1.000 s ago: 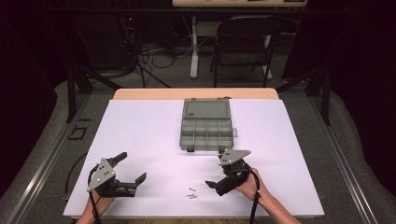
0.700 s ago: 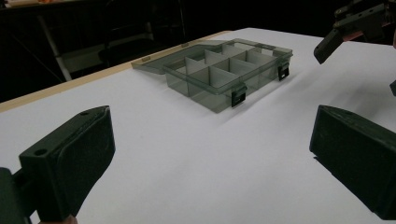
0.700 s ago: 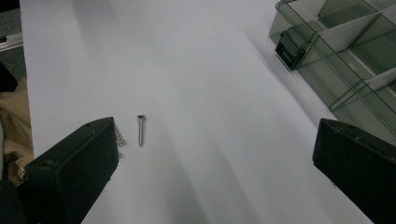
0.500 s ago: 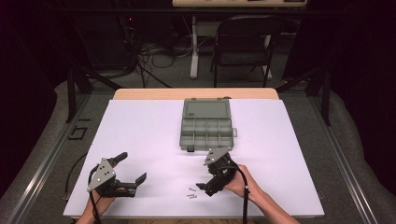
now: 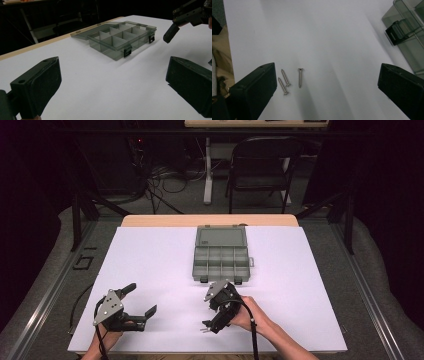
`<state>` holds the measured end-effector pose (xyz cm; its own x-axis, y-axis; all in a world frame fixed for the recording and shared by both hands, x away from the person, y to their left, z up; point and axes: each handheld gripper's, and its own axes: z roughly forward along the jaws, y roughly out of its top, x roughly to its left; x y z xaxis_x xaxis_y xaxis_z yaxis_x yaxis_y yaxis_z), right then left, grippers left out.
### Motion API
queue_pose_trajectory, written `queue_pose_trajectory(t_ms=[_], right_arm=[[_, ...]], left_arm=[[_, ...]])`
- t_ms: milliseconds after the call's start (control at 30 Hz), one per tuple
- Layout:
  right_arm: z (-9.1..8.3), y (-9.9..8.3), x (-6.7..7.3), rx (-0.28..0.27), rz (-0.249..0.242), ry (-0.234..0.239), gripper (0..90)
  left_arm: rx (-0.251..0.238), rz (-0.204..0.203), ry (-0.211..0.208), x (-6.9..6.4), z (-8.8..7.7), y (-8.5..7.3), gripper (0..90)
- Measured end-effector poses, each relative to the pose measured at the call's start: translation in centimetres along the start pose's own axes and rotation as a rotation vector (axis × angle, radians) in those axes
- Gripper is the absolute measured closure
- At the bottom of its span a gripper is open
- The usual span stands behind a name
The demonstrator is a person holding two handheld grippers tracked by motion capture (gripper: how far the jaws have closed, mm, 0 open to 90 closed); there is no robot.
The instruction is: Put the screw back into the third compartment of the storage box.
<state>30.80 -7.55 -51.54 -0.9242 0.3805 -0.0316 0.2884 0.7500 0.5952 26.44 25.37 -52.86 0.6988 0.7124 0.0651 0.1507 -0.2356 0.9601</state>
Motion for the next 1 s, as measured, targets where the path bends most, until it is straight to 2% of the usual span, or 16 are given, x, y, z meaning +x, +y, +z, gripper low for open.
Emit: queue_pose_trajectory(t_ms=[67, 100, 133, 200, 367, 400, 467, 533, 733, 1000], right_arm=[[0.2, 0.1, 0.2, 0.007, 0.005, -0.003, 7.9], [0.2, 0.1, 0.2, 0.007, 0.005, -0.003, 7.9], [0.4, 0.2, 0.3, 0.016, -0.006, -0.002, 14.6], [0.7, 0.3, 0.4, 0.02, -0.012, -0.003, 18.7], [1.2, 0.4, 0.7, 0.044, -0.018, 0.016, 34.1], [1.4, 0.3, 0.9, 0.053, -0.007, 0.018, 37.2], [1.7, 0.4, 0.9, 0.067, -0.026, 0.029, 42.4], [1.9, 0.4, 1.2, 0.08, -0.021, 0.034, 49.2], [2.6, 0.3, 1.4, 0.113, -0.036, 0.06, 63.5], [3.0, 0.1, 1.6, 0.129, -0.052, 0.085, 82.2]], left_arm=[[0.0, 0.0, -0.002, 0.0, 0.0, 0.0, 0.0], [0.0, 0.0, -0.002, 0.0, 0.0, 0.0, 0.0], [0.0, 0.0, -0.002, 0.0, 0.0, 0.0, 0.0], [0.0, 0.0, -0.002, 0.0, 0.0, 0.0, 0.0], [0.001, 0.0, -0.004, 0.0, 0.0, 0.0, 0.0], [0.002, 0.0, -0.004, 0.0, 0.0, 0.0, 0.0], [0.002, 0.0, -0.004, 0.0, 0.0, 0.0, 0.0], [0.001, 0.0, -0.002, 0.0, 0.0, 0.0, 0.0], [0.0, -0.001, 0.001, 0.0, 0.0, 0.0, 0.0], [0.003, 0.0, 0.0, 0.0, -0.1, 0.0, 0.0]])
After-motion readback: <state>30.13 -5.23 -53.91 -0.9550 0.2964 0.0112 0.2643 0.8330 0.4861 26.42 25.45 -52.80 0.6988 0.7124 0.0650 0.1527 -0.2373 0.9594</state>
